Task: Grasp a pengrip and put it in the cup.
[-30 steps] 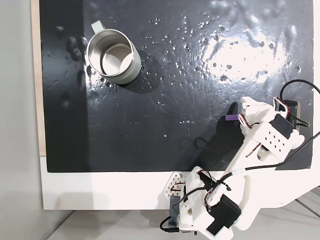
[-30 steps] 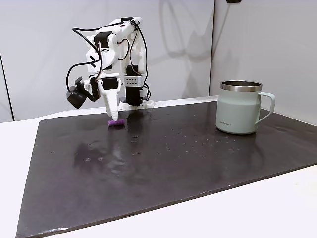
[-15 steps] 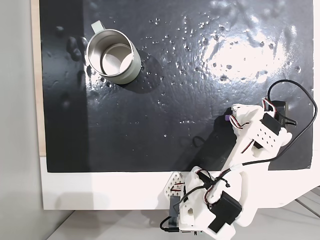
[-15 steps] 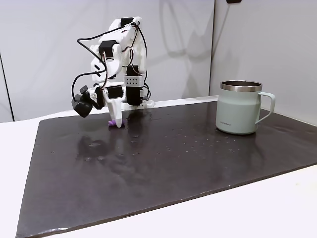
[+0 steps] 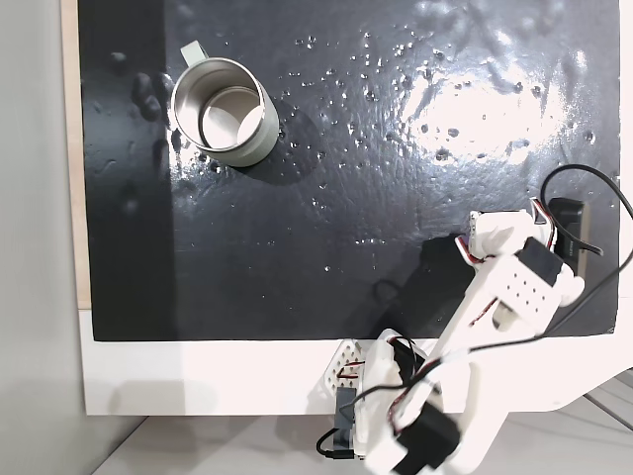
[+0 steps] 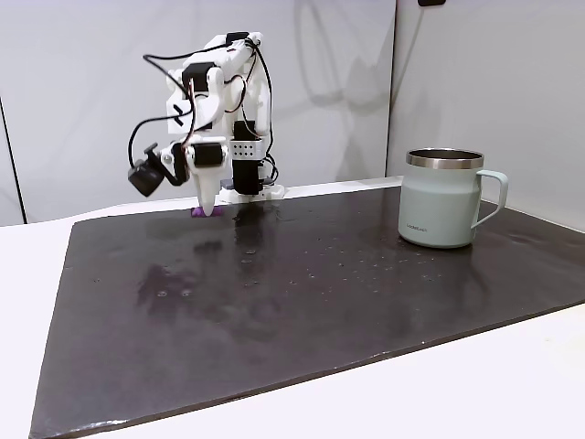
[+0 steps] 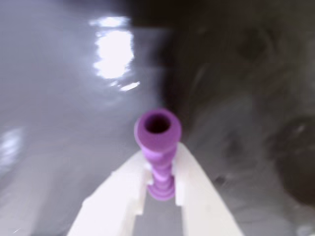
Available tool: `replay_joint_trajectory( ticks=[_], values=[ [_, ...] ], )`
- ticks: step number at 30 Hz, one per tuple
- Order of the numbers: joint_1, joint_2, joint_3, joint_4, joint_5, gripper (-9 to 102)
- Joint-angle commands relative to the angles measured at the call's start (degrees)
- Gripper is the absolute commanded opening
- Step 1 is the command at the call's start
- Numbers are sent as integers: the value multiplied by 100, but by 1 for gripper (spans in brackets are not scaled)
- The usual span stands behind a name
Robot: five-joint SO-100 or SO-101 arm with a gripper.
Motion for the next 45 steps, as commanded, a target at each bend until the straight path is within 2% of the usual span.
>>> replay_joint_trajectory(
  ticks=[1,8,14,19,28,39,45],
  values=[
    [-185,1424,-88,325,193,0],
    [-633,3120,-325,940,501,0],
    [-1090,3226,-1512,1802,984,0],
    [-1389,2707,-2549,2294,1371,0],
    [-2654,1775,-3111,2276,2487,0],
    [-4438,-905,-6513,3419,3823,0],
    [-5159,-2364,-8525,3410,3946,0]
  ],
)
